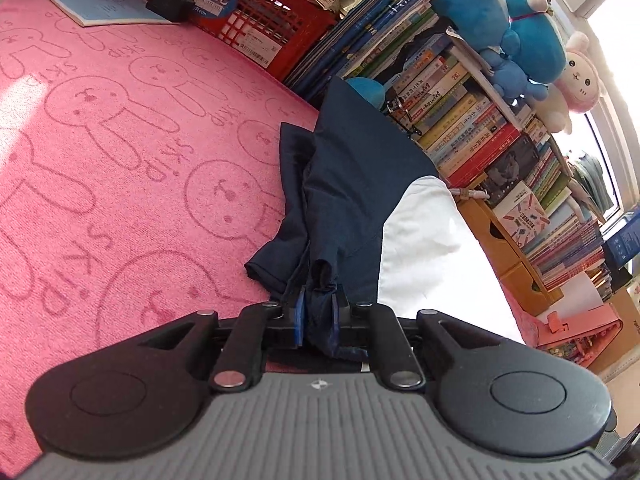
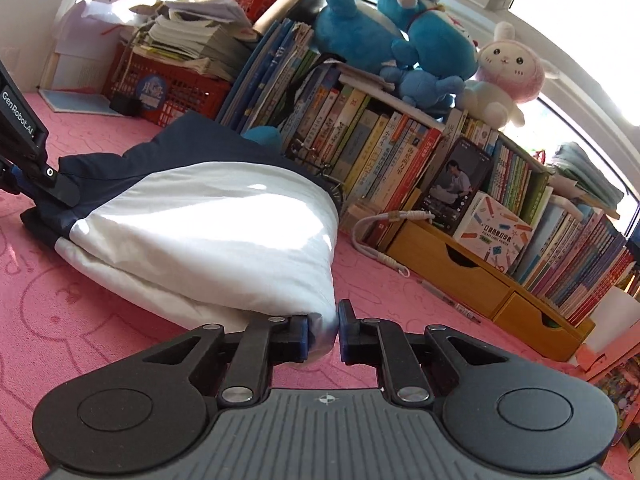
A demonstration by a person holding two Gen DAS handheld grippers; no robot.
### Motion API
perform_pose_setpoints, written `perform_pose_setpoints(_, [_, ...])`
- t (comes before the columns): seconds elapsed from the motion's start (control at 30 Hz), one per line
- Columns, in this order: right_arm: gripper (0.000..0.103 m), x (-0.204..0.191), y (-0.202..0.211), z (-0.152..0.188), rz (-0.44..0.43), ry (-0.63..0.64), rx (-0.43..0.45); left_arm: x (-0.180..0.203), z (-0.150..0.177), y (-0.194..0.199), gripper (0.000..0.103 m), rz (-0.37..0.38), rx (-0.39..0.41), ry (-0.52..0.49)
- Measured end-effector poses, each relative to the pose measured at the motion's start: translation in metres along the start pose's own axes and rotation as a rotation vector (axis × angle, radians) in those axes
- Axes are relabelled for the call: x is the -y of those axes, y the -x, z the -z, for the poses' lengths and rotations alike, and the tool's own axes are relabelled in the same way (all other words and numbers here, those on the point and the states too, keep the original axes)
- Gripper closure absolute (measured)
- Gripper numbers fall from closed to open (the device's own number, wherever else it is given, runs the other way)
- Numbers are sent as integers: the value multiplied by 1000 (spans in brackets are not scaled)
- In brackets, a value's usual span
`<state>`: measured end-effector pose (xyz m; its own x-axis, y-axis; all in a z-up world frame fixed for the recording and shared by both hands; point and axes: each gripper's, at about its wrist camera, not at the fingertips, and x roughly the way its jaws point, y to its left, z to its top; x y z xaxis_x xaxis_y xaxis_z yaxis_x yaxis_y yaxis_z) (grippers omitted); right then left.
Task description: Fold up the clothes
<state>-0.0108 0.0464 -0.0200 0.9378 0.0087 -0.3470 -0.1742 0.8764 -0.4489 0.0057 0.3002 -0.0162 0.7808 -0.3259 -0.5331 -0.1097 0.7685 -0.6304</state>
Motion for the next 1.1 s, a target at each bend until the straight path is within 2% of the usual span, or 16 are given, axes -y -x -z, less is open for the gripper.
perform_pose_setpoints(0.13, [89, 32, 22, 16, 34, -31, -10, 21, 27, 7, 90, 45, -31, -59])
perform_pose_setpoints(0.23, [89, 57, 58, 37, 30, -72, -27, 34, 51, 18, 87, 76, -45, -110])
perform_pose_setpoints(0.3, [88, 70, 81, 50, 8, -98, -50, 41, 66, 25, 86, 84, -55, -158])
perform_pose_setpoints(0.4, [87, 76, 105, 75, -60, -86, -121, 53, 87, 29, 85, 48, -68, -258])
perform_pose_setpoints(0.5, [80, 78, 113, 92, -149, -85, -187, 58, 93, 32, 85, 26, -60, -303])
perform_pose_setpoints(0.53, [74, 82, 115, 95, -183, -100, -198, 58, 93, 33, 85, 26, -64, -303])
perform_pose_setpoints(0.6, [46, 97, 124, 91, -258, -184, -185, 56, 91, 34, 83, 29, -72, -295])
perform_pose_setpoints(0.63, [15, 105, 129, 87, -292, -232, -141, 54, 91, 34, 83, 31, -74, -293])
perform_pose_setpoints(0.67, [0, 114, 134, 82, -324, -281, -86, 54, 91, 35, 83, 33, -75, -296])
perform_pose_setpoints(0.73, [0, 121, 135, 68, -361, -353, 33, 55, 92, 35, 83, 30, -73, -304])
perform_pose_setpoints(0.8, [0, 116, 119, 48, -360, -388, 83, 56, 93, 35, 83, 18, -69, -314])
perform_pose_setpoints(0.83, [3, 106, 106, 38, -353, -377, 77, 57, 94, 36, 83, 12, -67, -319])
perform_pose_setpoints(0.9, [16, 81, 73, 18, -384, -353, 28, 58, 95, 38, 83, 8, -71, -329])
perform_pose_setpoints(0.97, [38, 58, 31, 2, -455, -348, -50, 57, 95, 42, 83, 5, -79, -340])
perform_pose_setpoints(1.1, [38, 14, -7, -15, -466, -272, -97, 47, 84, 64, 85, -44, -70, -338])
